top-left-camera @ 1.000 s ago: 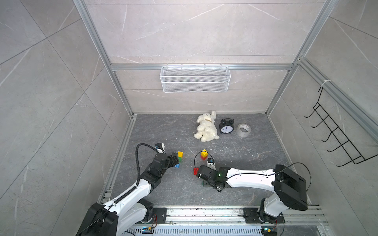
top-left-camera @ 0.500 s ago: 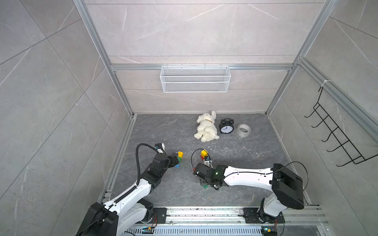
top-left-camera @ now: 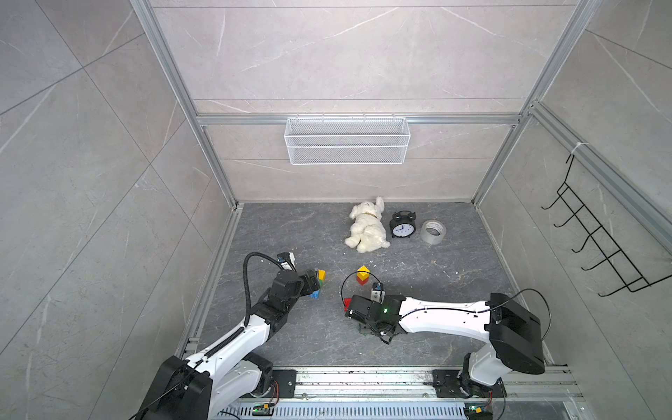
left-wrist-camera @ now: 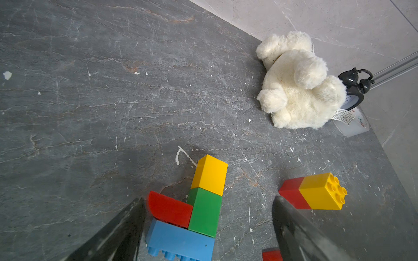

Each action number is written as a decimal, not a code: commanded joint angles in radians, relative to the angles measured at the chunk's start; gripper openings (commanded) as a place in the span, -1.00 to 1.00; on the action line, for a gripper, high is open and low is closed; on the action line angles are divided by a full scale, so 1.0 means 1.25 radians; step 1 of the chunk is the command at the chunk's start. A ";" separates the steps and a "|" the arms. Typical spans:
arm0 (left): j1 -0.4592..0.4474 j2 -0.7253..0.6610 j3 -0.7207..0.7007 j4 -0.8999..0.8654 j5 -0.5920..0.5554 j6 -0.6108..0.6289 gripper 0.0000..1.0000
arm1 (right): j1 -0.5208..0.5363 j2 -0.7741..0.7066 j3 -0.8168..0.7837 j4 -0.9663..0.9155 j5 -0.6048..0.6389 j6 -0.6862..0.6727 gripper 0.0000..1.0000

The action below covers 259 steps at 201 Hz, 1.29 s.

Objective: Assemble the letter r with lego
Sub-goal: Pick up the lego brick from the center of the board.

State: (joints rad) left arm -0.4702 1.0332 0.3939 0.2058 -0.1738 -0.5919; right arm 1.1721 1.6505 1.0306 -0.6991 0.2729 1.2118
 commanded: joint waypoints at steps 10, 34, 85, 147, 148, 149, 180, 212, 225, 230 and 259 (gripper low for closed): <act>0.007 -0.020 0.019 0.003 -0.011 0.015 0.80 | -0.003 0.017 0.010 0.037 -0.020 0.061 0.27; 0.006 -0.029 0.016 -0.003 -0.013 0.016 0.80 | -0.010 0.038 0.009 0.108 -0.058 0.056 0.27; 0.008 -0.052 0.018 -0.031 -0.032 0.033 0.80 | -0.020 0.073 0.029 0.045 -0.074 0.095 0.23; 0.007 -0.049 0.018 -0.041 -0.041 0.036 0.80 | -0.021 0.122 0.061 0.006 -0.041 0.037 -0.09; 0.007 -0.049 0.018 -0.042 -0.041 0.036 0.80 | -0.022 0.123 0.061 0.005 -0.040 0.036 -0.10; 0.007 -0.049 0.018 -0.041 -0.041 0.036 0.80 | -0.022 0.122 0.061 0.004 -0.039 0.036 -0.11; 0.009 -0.054 0.021 -0.042 -0.043 0.037 0.80 | -0.021 0.087 0.065 -0.026 0.025 -0.015 -0.25; 0.008 -0.036 0.022 -0.033 -0.043 0.023 0.80 | -0.020 0.071 0.099 -0.067 0.110 -0.144 -0.34; 0.008 -0.027 0.025 -0.030 -0.037 0.019 0.80 | -0.021 0.060 0.101 -0.036 0.116 -0.245 -0.35; 0.008 -0.024 0.027 -0.030 -0.036 0.018 0.80 | -0.021 0.053 0.098 -0.016 0.109 -0.280 -0.35; 0.009 -0.014 0.030 -0.020 -0.034 0.014 0.80 | -0.021 0.041 0.105 0.090 -0.004 -0.410 -0.35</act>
State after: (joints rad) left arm -0.4648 1.0077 0.3943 0.1474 -0.2073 -0.5690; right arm 1.1492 1.7290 1.1316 -0.6678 0.3298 0.8845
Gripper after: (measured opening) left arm 0.901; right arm 0.349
